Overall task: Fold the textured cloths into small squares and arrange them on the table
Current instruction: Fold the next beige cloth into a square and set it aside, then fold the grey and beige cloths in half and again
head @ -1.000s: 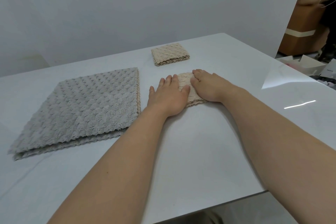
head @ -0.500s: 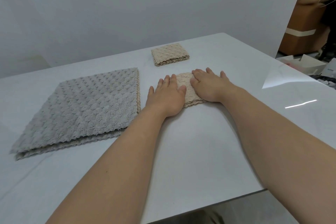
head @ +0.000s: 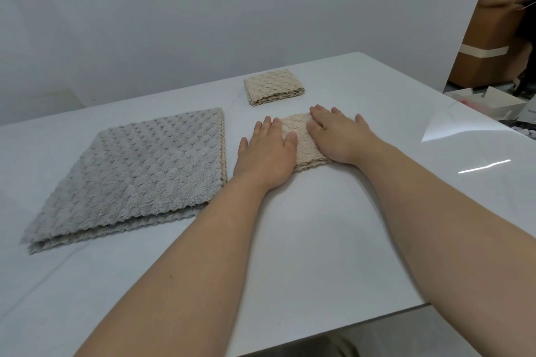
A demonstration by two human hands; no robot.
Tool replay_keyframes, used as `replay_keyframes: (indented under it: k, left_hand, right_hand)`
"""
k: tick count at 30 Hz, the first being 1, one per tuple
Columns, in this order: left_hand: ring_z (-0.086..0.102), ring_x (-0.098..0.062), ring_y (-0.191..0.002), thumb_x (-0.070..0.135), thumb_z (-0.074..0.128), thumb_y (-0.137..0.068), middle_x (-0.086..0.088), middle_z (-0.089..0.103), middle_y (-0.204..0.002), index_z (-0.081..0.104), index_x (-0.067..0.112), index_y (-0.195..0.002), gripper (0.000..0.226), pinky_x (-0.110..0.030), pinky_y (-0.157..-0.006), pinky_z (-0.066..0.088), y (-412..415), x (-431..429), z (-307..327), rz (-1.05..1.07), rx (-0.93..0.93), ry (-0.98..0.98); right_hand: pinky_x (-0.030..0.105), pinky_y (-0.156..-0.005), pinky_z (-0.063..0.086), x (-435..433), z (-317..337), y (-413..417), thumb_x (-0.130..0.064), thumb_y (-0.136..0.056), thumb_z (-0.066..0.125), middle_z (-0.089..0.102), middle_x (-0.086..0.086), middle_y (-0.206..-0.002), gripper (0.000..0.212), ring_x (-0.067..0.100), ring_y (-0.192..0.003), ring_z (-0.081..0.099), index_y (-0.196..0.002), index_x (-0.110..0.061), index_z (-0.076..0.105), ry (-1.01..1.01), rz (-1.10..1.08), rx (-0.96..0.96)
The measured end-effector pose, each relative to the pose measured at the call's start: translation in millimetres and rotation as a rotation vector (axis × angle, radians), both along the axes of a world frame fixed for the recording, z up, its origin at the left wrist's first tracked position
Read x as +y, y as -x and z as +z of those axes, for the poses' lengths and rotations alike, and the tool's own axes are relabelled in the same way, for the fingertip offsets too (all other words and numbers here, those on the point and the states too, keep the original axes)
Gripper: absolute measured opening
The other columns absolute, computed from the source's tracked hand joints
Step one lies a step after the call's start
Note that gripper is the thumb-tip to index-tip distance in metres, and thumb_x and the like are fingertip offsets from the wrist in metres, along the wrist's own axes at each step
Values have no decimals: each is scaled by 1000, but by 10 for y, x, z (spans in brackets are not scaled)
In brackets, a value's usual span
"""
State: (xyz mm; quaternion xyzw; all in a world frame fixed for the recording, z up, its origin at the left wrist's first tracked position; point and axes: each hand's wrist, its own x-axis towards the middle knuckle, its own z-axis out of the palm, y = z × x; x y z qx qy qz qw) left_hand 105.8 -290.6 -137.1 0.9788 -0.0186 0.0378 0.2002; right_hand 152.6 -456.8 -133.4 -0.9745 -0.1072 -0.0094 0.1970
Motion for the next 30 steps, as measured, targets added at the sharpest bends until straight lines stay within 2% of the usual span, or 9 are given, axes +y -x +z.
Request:
replay_keyframes:
  k: [5,8,11,13,15,18,24,28,30]
  left_hand:
    - [18,-17,-155,32,26,-110,-3,28,-167,31,12,-159,53,-35,-127,12,110,-3,112,47,-211,195]
    - [39,-16,-145,20,38,-107,0,46,-156,48,16,-150,45,-28,-116,27,219,2,283,128,-307,270]
    - [53,-13,-122,7,44,-97,1,56,-143,60,19,-136,44,-22,-95,36,321,53,487,185,-318,328]
    - [53,-10,-104,3,46,-91,1,60,-134,64,19,-127,44,-23,-84,38,389,151,618,203,-293,365]
    - [54,-10,-98,3,46,-89,3,62,-128,66,19,-123,43,-24,-80,41,471,310,706,224,-277,362]
    - [61,-13,-102,5,46,-88,6,66,-124,69,22,-118,41,-26,-81,46,626,644,741,275,-295,320]
    - [65,-20,-104,7,46,-90,0,68,-120,69,22,-118,39,-35,-89,53,925,1494,667,404,-292,207]
    - [62,-24,-116,11,48,-94,-4,66,-129,70,17,-122,36,-35,-101,48,1026,2092,612,469,-282,137]
    - [59,-26,-119,15,50,-95,-6,64,-133,70,17,-122,33,-36,-101,45,1050,2386,567,514,-299,104]
  right_hand:
    - [52,-125,5,10,94,110,-45,-107,22,28,-11,-165,55,17,-155,17,-158,-27,32,-160,-36,-145]
    - [49,-122,17,80,202,222,-40,-107,31,56,-3,-147,45,19,-149,33,-143,-27,55,-178,-46,-295]
    - [41,-103,37,216,351,369,-31,-102,44,74,-3,-111,32,23,-119,59,-110,-26,74,-111,-12,-453]
    - [40,-93,41,341,436,460,-30,-98,46,75,-6,-101,30,24,-104,62,-100,-26,76,-26,34,-458]
    - [41,-90,46,496,528,548,-29,-96,46,74,-7,-97,29,24,-98,62,-97,-25,75,-4,66,-423]
    - [39,-84,52,818,642,745,-26,-94,48,74,-7,-96,28,22,-93,64,-97,-22,75,-99,100,-340]
    - [38,-78,57,1594,685,1017,-26,-90,50,74,-2,-92,26,23,-88,66,-94,-20,75,-124,188,-273]
    - [34,-68,58,1915,634,938,-20,-87,51,72,-1,-89,24,22,-80,66,-91,-17,74,-196,69,-192]
    - [28,-58,50,1970,559,862,-18,-87,52,71,-1,-86,21,22,-76,65,-90,-18,73,-215,-45,-183]
